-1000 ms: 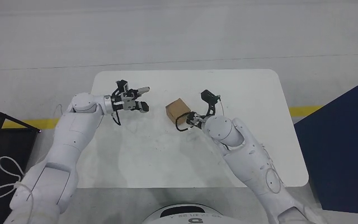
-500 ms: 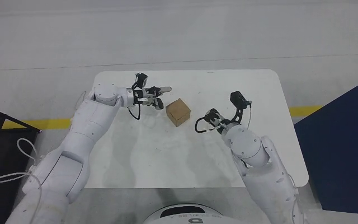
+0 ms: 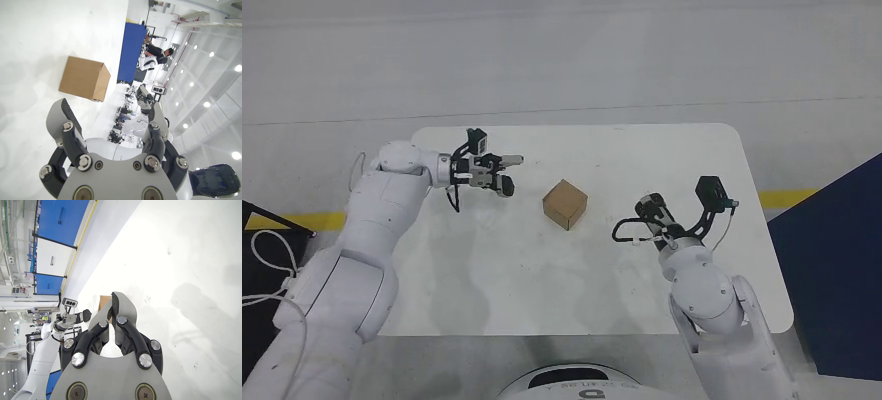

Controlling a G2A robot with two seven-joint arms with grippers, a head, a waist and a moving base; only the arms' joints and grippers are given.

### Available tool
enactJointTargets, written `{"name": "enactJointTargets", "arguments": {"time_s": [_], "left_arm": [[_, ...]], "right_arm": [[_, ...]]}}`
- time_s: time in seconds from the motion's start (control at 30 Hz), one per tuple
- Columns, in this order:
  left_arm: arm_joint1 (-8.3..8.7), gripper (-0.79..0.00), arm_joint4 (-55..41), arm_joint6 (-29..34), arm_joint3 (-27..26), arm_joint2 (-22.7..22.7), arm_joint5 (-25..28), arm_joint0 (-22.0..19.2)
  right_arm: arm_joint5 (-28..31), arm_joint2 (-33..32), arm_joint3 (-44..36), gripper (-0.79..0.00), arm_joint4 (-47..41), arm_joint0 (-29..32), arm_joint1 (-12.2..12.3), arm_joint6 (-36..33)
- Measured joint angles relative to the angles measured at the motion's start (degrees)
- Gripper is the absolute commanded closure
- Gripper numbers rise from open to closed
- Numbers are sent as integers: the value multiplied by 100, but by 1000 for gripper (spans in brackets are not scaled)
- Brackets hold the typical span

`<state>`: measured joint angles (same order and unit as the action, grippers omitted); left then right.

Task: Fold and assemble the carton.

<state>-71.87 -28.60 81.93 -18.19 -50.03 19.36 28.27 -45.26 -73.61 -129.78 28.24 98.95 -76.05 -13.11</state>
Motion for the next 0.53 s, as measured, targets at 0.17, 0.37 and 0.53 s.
{"name": "enactJointTargets", "arguments": {"time_s": [0.17, 0.37, 0.53], "left_arm": [[224, -785, 175, -299, 212, -197, 610, -228], [218, -784, 170, -290, 206, -191, 588, -222], [218, -784, 170, -290, 206, -191, 588, -222]], "right_arm": [[11, 2, -23, -412, -13, -7, -4, 45], [10, 1, -23, -690, -13, -6, -4, 44], [10, 1, -23, -781, -13, -6, -4, 44]]}}
